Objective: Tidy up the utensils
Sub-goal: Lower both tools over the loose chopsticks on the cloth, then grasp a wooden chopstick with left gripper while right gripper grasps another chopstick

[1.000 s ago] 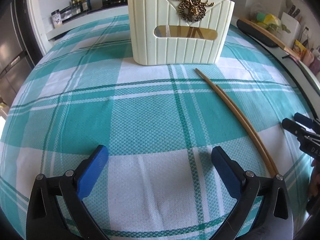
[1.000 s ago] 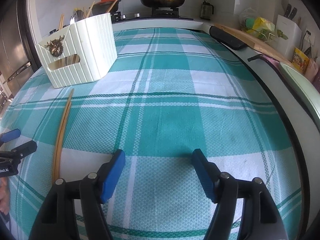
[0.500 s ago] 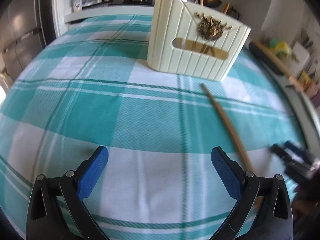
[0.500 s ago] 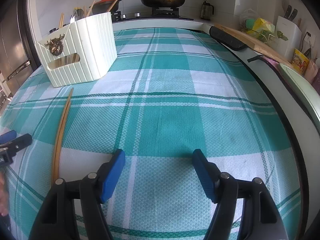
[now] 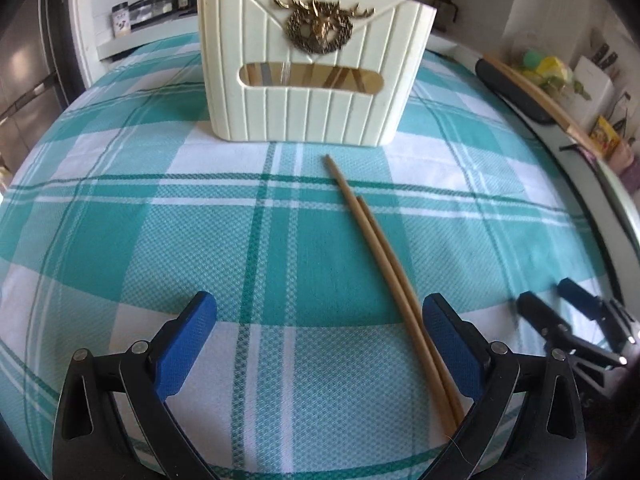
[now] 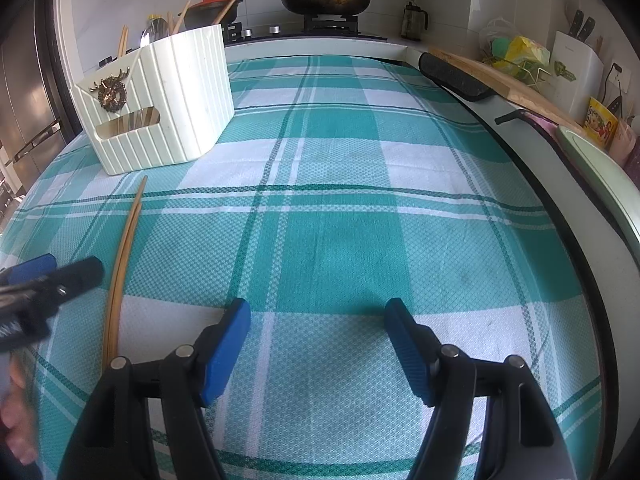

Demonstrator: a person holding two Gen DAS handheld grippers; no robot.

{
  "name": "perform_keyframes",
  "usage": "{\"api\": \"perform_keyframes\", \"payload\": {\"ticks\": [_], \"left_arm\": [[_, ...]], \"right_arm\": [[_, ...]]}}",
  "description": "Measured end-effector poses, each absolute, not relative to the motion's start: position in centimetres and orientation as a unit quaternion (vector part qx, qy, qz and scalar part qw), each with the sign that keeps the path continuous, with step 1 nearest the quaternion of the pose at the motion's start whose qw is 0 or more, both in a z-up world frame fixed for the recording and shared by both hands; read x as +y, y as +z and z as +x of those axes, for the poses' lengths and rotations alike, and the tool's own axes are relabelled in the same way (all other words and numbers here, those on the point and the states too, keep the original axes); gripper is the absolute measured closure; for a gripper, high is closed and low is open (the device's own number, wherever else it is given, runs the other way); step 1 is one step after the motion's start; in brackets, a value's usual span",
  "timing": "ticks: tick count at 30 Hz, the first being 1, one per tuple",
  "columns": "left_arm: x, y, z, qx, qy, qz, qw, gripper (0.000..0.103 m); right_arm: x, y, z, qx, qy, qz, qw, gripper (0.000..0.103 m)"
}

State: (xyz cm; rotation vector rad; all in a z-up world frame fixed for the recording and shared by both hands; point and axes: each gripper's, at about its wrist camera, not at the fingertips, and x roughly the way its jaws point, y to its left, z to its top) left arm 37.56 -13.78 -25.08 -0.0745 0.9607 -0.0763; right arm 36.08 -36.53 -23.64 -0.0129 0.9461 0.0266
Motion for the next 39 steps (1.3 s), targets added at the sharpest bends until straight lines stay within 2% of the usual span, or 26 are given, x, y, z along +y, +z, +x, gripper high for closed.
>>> {"api": "perform_keyframes", "payload": {"ticks": [23,26,28,29,30,31,32,34,39], "left_arm": [[-14.0,-25.4,37.2,0.468,-0.014,-0.002,0.883,0.002],[-13.4,-25.1,35.7,0.454,-0.045,0.021,0.889,0.018],[-12.7,-24.7,35.1,0.451,-0.056,0.023,0.891,0.042],[-12.0,-24.5,34.9,0.449,-0.055,0.021,0.892,0.05],[-11.5,-24.5,34.7,0.447,-0.053,0.02,0.893,0.067],[-10.8,-24.5,34.7,0.444,-0.055,0.017,0.894,0.077],[-10.3,-24.5,34.6,0.442,-0.06,0.011,0.895,0.08],[-9.5,-24.5,34.5,0.441,-0.059,0.011,0.896,0.096],[-5.9,-24.7,33.7,0.443,-0.029,-0.005,0.896,0.098]], "right_arm": [[-36.6,-23.7,36.1,0.455,0.012,-0.006,0.89,0.031],[-36.5,-23.7,36.1,0.455,0.013,-0.005,0.89,0.031],[-36.5,-23.7,36.1,0.455,0.012,-0.005,0.89,0.031],[-36.5,-23.7,36.1,0.455,0.012,-0.005,0.89,0.031],[-36.5,-23.7,36.1,0.455,0.012,-0.005,0.89,0.031],[-36.5,-23.7,36.1,0.455,0.012,-0.005,0.89,0.031],[-36.5,-23.7,36.1,0.455,0.012,-0.006,0.89,0.031],[-36.5,-23.7,36.1,0.455,0.012,-0.006,0.89,0.031],[-35.2,-22.2,35.0,0.462,0.041,-0.007,0.886,0.036]]}}
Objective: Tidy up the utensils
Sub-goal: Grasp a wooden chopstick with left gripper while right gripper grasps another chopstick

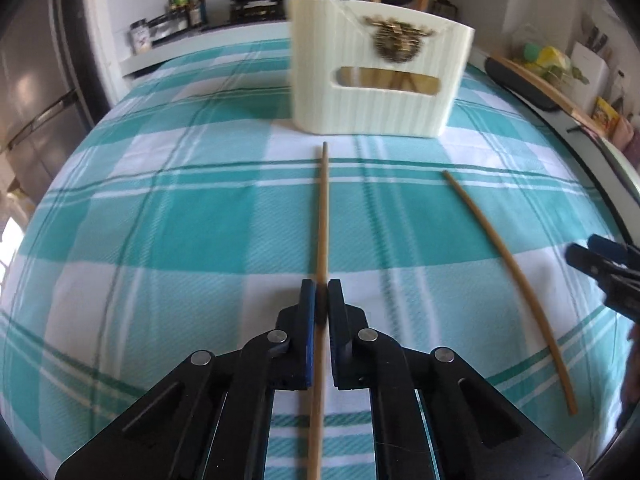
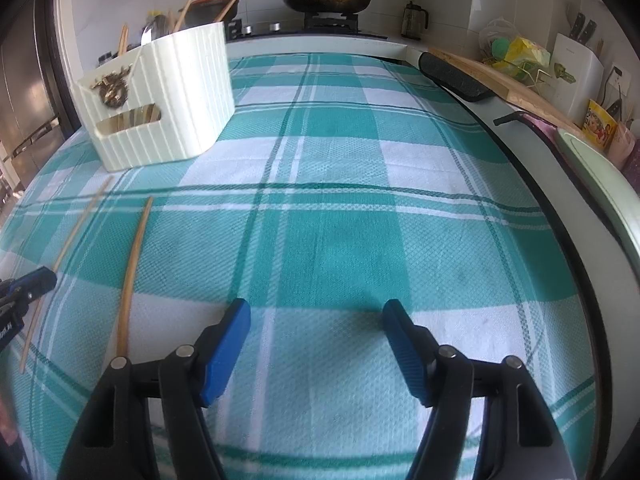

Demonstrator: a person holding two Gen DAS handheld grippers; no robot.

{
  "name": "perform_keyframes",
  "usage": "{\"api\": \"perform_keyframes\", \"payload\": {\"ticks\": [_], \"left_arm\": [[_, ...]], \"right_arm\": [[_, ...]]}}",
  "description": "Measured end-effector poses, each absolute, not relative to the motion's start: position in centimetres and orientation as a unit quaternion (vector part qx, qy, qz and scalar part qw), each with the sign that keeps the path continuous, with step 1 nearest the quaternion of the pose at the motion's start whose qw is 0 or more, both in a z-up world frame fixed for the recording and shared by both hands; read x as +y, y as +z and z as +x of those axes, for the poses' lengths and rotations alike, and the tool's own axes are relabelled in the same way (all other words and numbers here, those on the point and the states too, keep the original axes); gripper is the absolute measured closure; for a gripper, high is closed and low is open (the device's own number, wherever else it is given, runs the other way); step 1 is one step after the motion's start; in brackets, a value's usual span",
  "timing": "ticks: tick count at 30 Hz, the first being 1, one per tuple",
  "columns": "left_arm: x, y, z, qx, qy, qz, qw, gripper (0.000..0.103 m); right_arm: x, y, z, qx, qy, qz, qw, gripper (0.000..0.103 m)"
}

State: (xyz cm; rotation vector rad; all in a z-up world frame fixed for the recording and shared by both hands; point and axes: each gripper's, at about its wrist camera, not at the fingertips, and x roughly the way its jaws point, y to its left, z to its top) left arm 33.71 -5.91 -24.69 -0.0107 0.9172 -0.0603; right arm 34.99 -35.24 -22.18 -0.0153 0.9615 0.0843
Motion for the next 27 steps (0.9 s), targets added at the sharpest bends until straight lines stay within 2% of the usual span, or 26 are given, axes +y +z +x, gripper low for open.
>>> {"api": "perform_keyframes", "payload": {"ticks": [5,7,8,12,13,15,17,19,20,21,22,24,27], "left_arm": [[-3.1,-24.7,32.4,0.447,-0.02,-0.009,0.894,0.098],[-2.5,-24.7,32.0,0.451,-0.023,-0.01,0.892,0.097],[-2.1,-24.7,31.9,0.453,-0.023,-0.011,0.891,0.096],[-0.4,-24.6,31.3,0.464,-0.029,-0.023,0.885,0.096],[0.0,-24.6,31.1,0.467,-0.031,-0.025,0.883,0.096],[0.7,-24.5,30.9,0.475,-0.037,-0.026,0.879,0.095],[1.3,-24.3,31.0,0.488,-0.049,-0.023,0.871,0.081],[1.6,-23.8,31.2,0.497,-0.074,-0.024,0.864,0.046],[1.8,-23.2,31.4,0.497,-0.09,-0.024,0.863,0.041],[2.0,-22.6,31.5,0.494,-0.103,-0.024,0.863,0.036],[2.1,-22.0,31.9,0.493,-0.119,-0.022,0.862,0.031],[2.2,-21.3,33.2,0.508,-0.151,-0.018,0.848,0.024],[1.8,-21.4,35.0,0.524,-0.17,0.003,0.835,0.024]], "right_arm": [[-28.8,-20.5,33.0,0.486,0.159,-0.03,0.859,0.036],[-26.4,-21.6,33.0,0.506,0.172,-0.062,0.843,0.042],[-25.9,-22.2,33.1,0.513,0.165,-0.075,0.839,0.057],[-25.7,-22.3,33.0,0.512,0.14,-0.084,0.843,0.084],[-26.0,-22.3,32.9,0.515,0.131,-0.085,0.843,0.096],[-27.0,-22.3,32.7,0.521,0.119,-0.081,0.841,0.096],[-28.2,-22.2,32.6,0.528,0.11,-0.072,0.839,0.096],[-29.7,-21.9,32.5,0.535,0.112,-0.046,0.836,0.092],[-30.3,-21.8,32.6,0.543,0.118,-0.033,0.83,0.079],[-30.9,-21.7,32.7,0.552,0.126,-0.02,0.824,0.07],[-31.4,-21.4,32.8,0.556,0.134,-0.006,0.82,0.057],[-32.2,-20.9,33.3,0.562,0.145,0.011,0.814,0.054],[-32.2,-20.9,34.6,0.591,0.157,0.004,0.791,0.054]]}}
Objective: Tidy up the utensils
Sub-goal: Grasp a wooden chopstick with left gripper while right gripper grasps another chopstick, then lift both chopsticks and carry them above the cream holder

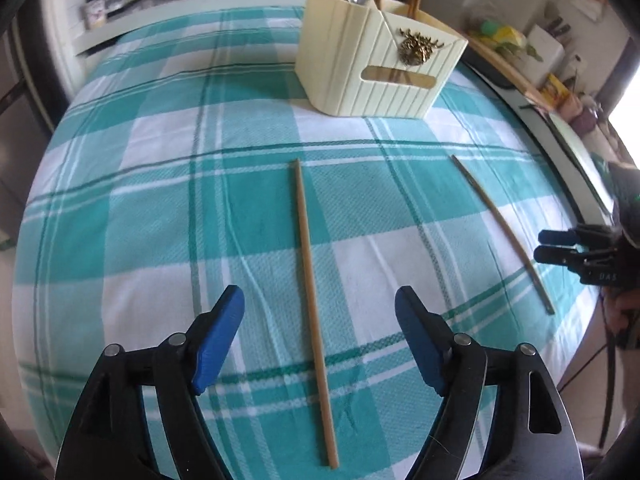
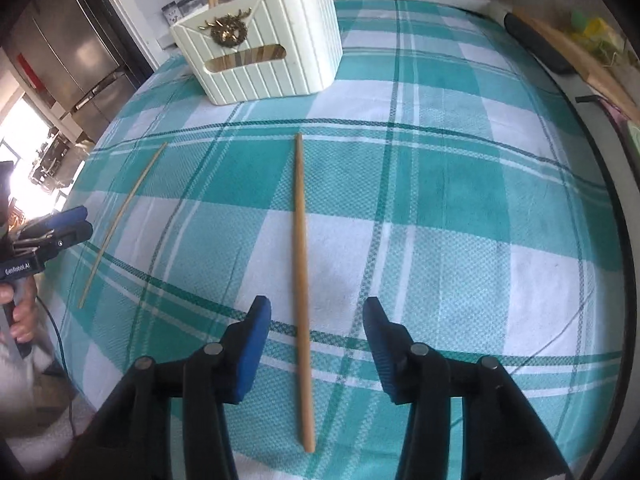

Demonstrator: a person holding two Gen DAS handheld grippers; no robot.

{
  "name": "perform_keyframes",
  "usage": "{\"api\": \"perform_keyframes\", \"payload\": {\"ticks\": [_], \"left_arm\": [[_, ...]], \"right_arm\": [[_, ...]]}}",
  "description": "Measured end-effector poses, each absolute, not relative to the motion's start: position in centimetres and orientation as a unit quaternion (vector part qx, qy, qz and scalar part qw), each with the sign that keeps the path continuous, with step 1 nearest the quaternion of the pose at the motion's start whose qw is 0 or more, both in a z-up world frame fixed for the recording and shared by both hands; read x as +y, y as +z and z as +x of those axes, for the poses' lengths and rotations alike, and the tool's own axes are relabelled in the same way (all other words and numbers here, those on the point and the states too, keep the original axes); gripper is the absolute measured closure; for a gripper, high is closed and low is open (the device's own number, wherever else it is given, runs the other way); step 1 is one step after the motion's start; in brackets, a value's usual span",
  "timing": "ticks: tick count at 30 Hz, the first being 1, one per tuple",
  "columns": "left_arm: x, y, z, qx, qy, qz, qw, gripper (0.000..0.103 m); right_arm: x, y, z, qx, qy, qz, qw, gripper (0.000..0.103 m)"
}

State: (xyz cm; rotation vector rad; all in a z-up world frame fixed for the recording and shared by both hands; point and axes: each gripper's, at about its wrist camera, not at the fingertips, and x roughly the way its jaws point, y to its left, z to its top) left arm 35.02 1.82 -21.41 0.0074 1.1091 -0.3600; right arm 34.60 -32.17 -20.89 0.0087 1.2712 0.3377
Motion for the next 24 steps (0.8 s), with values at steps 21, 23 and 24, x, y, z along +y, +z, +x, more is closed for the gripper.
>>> {"api": "perform_keyframes", "payload": {"ticks": [21,23,24], "left_arm": [[-1.1,-23.5,41.7,0.535,-0.133,0.052,0.833,0.099],[-0.7,-22.1,40.9,0.51,-0.136,0.039,0.848,0.099],[-0.3,-21.2,40.3,0.497,-0.139,0.029,0.856,0.099]], "right_arm": [[-24.4,-22.7,44.0,0.558,0.154,-0.101,0.809,0.097],[-24.8,-21.4,43.5,0.536,0.16,-0.084,0.825,0.097],[-25.2,-20.3,43.1,0.521,0.165,-0.072,0.835,0.097]]}}
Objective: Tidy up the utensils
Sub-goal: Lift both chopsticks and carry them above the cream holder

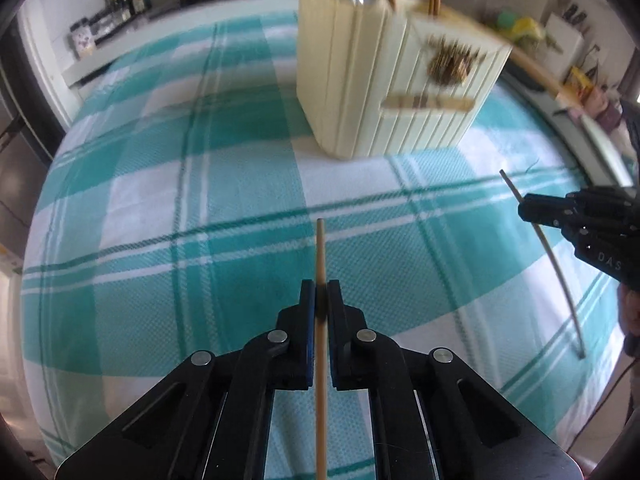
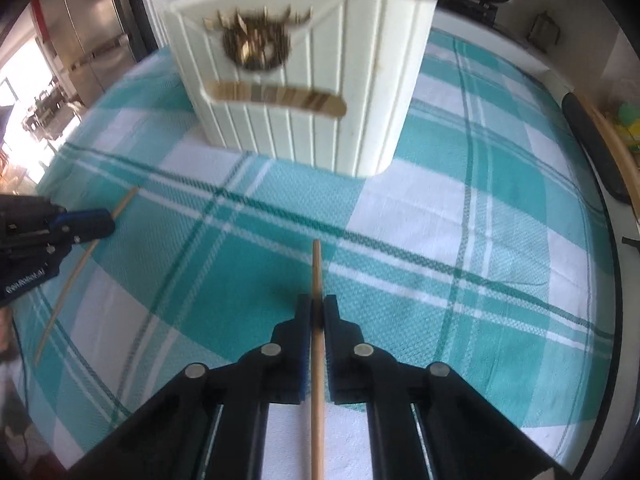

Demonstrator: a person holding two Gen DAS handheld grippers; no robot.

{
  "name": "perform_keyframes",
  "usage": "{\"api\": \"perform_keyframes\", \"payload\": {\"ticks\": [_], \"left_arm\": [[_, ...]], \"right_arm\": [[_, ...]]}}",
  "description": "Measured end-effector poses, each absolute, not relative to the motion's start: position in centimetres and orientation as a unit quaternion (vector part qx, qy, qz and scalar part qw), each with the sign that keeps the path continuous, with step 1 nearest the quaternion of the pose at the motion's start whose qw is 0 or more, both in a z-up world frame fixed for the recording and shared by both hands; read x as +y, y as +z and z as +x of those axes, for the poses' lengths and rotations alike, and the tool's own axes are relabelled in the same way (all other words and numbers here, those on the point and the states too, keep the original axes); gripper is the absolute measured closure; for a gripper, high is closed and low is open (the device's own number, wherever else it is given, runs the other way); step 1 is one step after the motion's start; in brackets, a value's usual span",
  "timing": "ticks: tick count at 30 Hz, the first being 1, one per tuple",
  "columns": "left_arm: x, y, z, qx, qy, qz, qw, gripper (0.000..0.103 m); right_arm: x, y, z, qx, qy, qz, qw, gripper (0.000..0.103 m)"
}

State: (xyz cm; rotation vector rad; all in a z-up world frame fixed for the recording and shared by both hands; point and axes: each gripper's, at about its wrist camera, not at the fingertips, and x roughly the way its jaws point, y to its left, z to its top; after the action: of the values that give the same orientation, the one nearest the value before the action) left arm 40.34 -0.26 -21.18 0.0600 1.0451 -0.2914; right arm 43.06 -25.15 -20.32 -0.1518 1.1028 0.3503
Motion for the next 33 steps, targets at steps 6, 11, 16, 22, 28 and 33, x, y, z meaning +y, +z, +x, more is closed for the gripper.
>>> {"api": "perform_keyframes", "payload": {"ticks": [6,11,16,22,28,33], "left_arm": [[2.8,-13.9,35.7,0.402,-0.175,-0.034,0.898,0.099],[4.4,-9.7,32.6,0.345,-0.193,-0.06,0.917,0.099],[5.0,-8.1,31.4,0.319,-0.199,-0.08,0.923,0.099],[5.0,-5.9,30.5,0.29,-0.205,-0.082,0.931,0.099],[5.0,-3.7,31.8,0.287,-0.203,-0.072,0.933,0.099],[5.0,-0.1,34.0,0.26,-0.202,-0.07,0.942,0.099]], "right_arm": [[-27.4,-12.1,38.4,0.417,0.214,-0.015,0.883,0.097],[-28.4,-7.8,34.8,0.366,0.234,-0.003,0.901,0.097],[-28.5,-6.1,32.8,0.327,0.235,0.006,0.916,0.097],[-28.9,-4.0,32.1,0.29,0.23,0.008,0.929,0.097],[-29.7,-2.1,33.7,0.289,0.216,0.001,0.933,0.097],[-30.6,0.1,36.3,0.28,0.199,-0.005,0.939,0.097]]}}
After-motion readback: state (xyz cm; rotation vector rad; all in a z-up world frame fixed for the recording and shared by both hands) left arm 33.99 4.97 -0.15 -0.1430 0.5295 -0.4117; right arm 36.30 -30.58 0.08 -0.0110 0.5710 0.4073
